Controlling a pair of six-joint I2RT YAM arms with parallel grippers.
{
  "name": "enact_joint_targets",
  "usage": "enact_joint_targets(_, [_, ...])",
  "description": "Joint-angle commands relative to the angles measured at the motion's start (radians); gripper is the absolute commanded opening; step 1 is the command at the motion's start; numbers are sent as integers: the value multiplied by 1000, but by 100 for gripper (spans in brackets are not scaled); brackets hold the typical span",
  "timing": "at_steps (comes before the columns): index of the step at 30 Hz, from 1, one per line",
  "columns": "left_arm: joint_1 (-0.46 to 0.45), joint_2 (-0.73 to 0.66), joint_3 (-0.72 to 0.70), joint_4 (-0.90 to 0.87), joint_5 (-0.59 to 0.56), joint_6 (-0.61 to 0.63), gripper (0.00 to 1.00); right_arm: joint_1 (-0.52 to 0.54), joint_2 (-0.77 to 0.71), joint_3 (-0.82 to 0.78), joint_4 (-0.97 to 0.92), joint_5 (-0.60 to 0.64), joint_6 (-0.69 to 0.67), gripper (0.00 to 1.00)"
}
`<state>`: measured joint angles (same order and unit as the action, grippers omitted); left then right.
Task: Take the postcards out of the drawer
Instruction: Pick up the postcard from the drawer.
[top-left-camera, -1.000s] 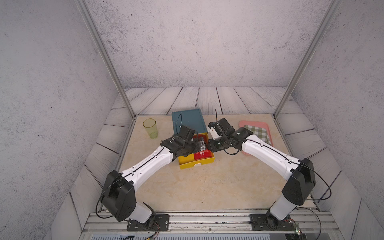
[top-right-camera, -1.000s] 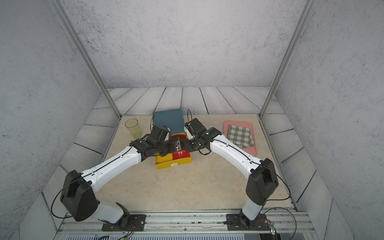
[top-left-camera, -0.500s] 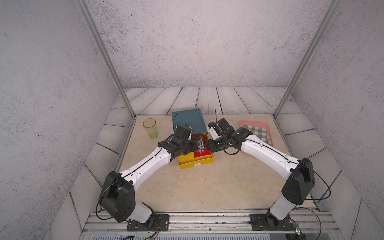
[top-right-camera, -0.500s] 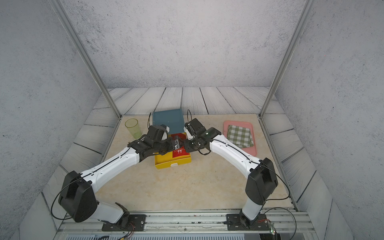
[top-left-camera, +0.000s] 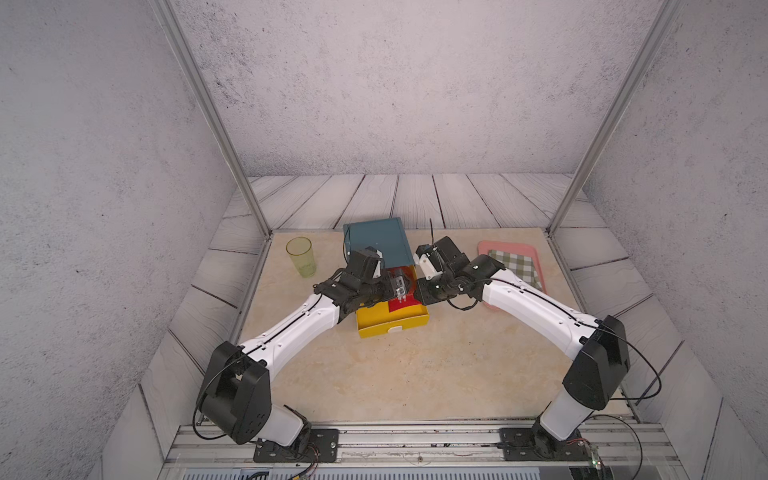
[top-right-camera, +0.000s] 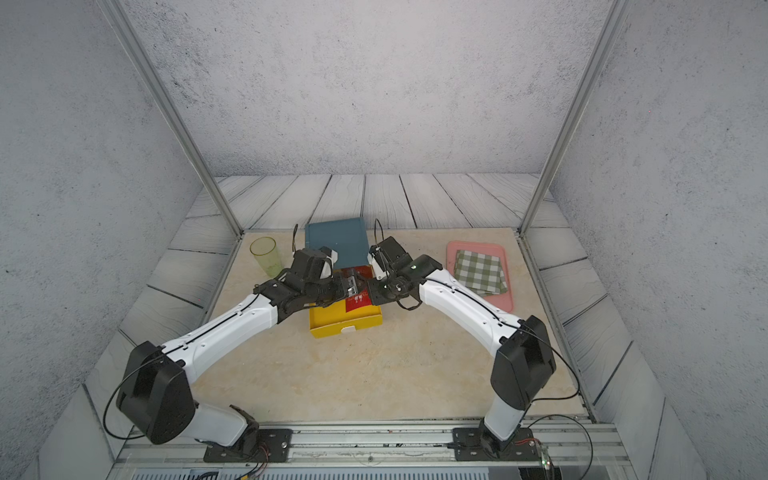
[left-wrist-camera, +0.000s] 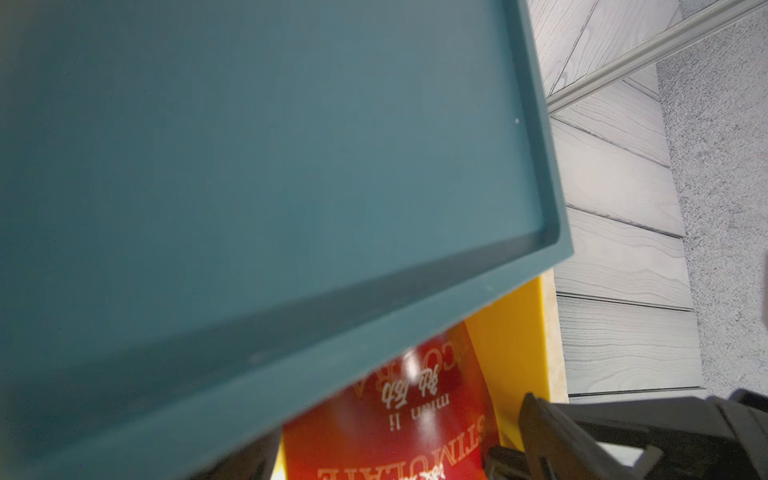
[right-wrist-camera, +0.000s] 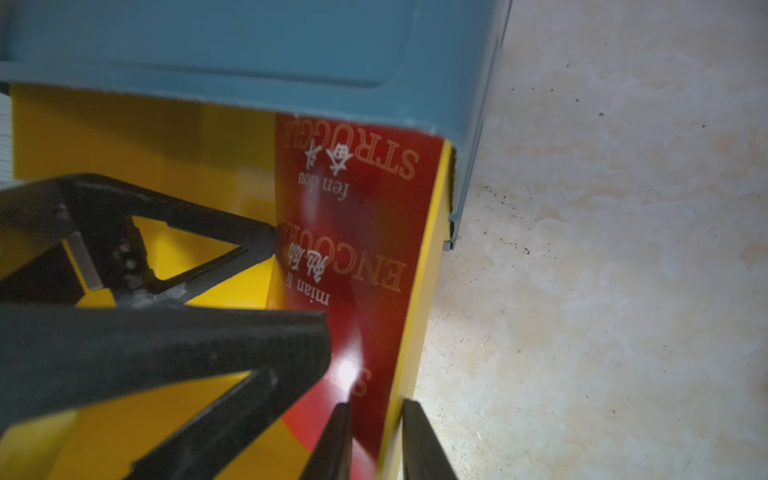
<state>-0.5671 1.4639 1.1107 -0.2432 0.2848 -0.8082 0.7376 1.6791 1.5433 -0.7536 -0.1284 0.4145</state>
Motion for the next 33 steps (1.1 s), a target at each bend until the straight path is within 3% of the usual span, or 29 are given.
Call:
enact_joint_targets(1, [10, 29, -34, 34, 24, 13, 96, 9, 28, 14, -23, -15, 3, 25])
enact_joint_targets(18, [30, 21, -38, 99, 82, 19, 96, 8, 40, 20, -23, -22, 3, 25])
enact_joint_targets(33, [36, 6, -58, 87, 73, 20, 96, 8, 33, 34, -24, -28, 10, 44])
